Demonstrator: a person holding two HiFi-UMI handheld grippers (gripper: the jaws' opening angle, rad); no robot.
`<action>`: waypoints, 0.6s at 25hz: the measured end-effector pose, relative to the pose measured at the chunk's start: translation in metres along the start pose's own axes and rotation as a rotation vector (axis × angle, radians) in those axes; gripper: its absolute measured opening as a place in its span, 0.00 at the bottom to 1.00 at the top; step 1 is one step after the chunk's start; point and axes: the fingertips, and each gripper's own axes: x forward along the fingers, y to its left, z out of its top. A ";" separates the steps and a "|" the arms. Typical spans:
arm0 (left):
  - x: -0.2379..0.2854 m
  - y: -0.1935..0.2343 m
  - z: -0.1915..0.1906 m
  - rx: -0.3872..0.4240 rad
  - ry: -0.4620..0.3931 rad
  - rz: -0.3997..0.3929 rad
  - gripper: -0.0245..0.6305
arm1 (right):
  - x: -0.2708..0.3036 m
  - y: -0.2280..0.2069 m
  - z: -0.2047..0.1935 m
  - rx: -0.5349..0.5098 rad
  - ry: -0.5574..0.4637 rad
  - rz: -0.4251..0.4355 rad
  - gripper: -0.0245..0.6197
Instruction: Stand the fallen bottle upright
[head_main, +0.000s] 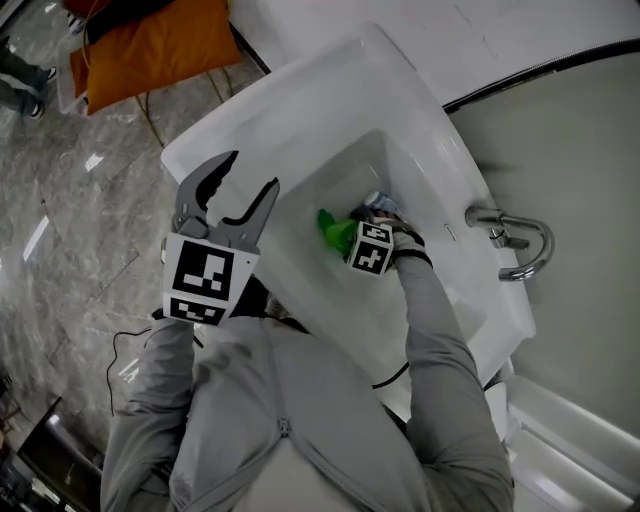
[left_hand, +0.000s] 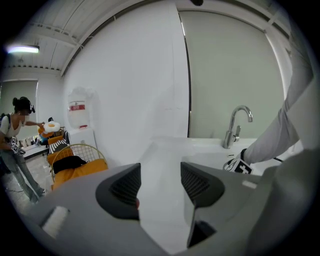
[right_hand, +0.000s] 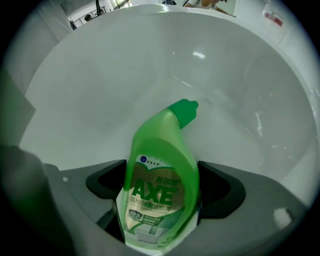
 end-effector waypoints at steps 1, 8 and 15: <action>0.001 -0.001 -0.001 0.000 0.002 0.000 0.45 | 0.000 0.000 0.000 -0.001 -0.004 -0.002 0.70; 0.006 -0.010 0.000 0.010 0.012 -0.021 0.45 | 0.000 0.001 0.001 -0.003 -0.012 -0.007 0.70; 0.009 -0.017 -0.001 0.013 0.017 -0.030 0.45 | -0.001 -0.001 0.001 0.001 -0.042 -0.014 0.70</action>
